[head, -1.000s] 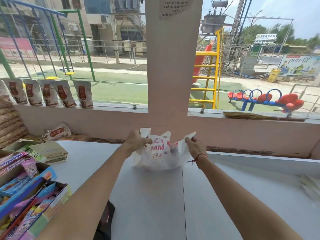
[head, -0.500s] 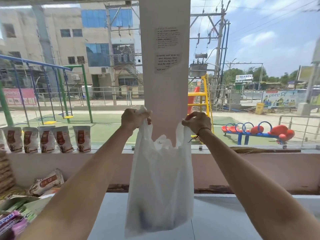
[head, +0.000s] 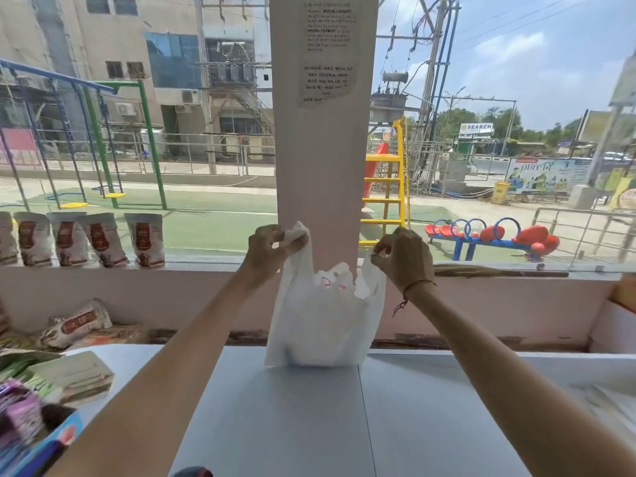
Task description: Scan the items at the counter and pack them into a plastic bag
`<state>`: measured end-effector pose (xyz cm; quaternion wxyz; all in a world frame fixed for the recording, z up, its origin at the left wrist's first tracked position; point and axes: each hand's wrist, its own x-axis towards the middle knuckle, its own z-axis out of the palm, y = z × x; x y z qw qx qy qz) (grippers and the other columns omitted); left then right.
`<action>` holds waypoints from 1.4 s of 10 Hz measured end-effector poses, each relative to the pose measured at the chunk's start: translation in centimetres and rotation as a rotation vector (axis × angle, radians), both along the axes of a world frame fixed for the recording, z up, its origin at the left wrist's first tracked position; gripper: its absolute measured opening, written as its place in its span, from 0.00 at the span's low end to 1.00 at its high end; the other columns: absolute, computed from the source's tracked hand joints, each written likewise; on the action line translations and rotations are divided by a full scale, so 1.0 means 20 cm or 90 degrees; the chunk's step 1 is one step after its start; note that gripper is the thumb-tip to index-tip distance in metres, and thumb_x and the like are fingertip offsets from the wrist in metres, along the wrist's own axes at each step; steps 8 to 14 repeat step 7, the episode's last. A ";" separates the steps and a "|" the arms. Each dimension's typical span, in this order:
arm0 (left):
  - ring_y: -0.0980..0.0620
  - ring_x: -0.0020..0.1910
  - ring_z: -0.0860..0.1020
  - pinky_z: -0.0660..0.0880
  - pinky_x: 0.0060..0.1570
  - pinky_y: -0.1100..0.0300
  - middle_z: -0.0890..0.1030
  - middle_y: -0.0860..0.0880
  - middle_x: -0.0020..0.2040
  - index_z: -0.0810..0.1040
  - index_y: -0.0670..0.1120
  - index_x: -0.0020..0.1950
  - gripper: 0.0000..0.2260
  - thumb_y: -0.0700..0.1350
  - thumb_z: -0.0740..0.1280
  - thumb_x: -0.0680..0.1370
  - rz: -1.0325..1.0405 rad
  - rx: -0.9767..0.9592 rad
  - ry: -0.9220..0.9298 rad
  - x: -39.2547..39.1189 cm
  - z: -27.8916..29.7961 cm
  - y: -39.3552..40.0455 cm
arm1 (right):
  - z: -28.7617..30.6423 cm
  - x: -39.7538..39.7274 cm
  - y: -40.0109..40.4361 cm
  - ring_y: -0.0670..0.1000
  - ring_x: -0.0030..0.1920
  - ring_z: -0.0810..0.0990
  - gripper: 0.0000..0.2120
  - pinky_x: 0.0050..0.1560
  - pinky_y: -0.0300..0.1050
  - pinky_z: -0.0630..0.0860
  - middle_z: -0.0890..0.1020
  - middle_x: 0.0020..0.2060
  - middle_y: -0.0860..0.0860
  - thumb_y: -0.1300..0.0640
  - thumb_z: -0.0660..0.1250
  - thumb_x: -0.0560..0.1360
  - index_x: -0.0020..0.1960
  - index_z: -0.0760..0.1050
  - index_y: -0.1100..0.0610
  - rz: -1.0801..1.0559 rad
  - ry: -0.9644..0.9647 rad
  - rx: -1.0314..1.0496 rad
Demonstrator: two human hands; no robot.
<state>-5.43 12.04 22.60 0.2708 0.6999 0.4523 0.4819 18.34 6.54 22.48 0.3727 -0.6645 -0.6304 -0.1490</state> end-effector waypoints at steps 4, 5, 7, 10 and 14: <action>0.45 0.46 0.80 0.77 0.37 0.58 0.80 0.43 0.56 0.76 0.41 0.55 0.23 0.55 0.71 0.68 -0.226 -0.452 0.652 0.01 -0.90 -0.65 | -0.68 -0.21 -0.60 0.53 0.34 0.74 0.18 0.33 0.40 0.71 0.80 0.40 0.54 0.41 0.69 0.67 0.41 0.77 0.57 0.124 -0.135 -0.818; 0.42 0.54 0.79 0.76 0.47 0.55 0.77 0.41 0.64 0.74 0.39 0.63 0.27 0.53 0.72 0.69 -0.233 -0.517 0.795 0.04 -1.13 -0.80 | -0.94 -0.28 -0.72 0.52 0.45 0.80 0.27 0.37 0.42 0.75 0.81 0.52 0.53 0.36 0.70 0.66 0.50 0.80 0.59 0.115 -0.125 -1.018; 0.45 0.61 0.78 0.73 0.63 0.50 0.77 0.43 0.66 0.72 0.45 0.68 0.39 0.64 0.74 0.63 -0.299 -0.655 0.736 0.08 -0.95 -0.71 | -0.91 -0.26 -0.65 0.56 0.62 0.79 0.27 0.61 0.55 0.76 0.78 0.65 0.50 0.37 0.68 0.70 0.61 0.78 0.54 0.137 -0.062 -1.100; 0.45 0.61 0.78 0.73 0.63 0.50 0.77 0.43 0.66 0.72 0.45 0.68 0.39 0.64 0.74 0.63 -0.299 -0.655 0.736 0.08 -0.95 -0.71 | -0.91 -0.26 -0.65 0.56 0.62 0.79 0.27 0.61 0.55 0.76 0.78 0.65 0.50 0.37 0.68 0.70 0.61 0.78 0.54 0.137 -0.062 -1.100; 0.45 0.61 0.78 0.73 0.63 0.50 0.77 0.43 0.66 0.72 0.45 0.68 0.39 0.64 0.74 0.63 -0.299 -0.655 0.736 0.08 -0.95 -0.71 | -0.91 -0.26 -0.65 0.56 0.62 0.79 0.27 0.61 0.55 0.76 0.78 0.65 0.50 0.37 0.68 0.70 0.61 0.78 0.54 0.137 -0.062 -1.100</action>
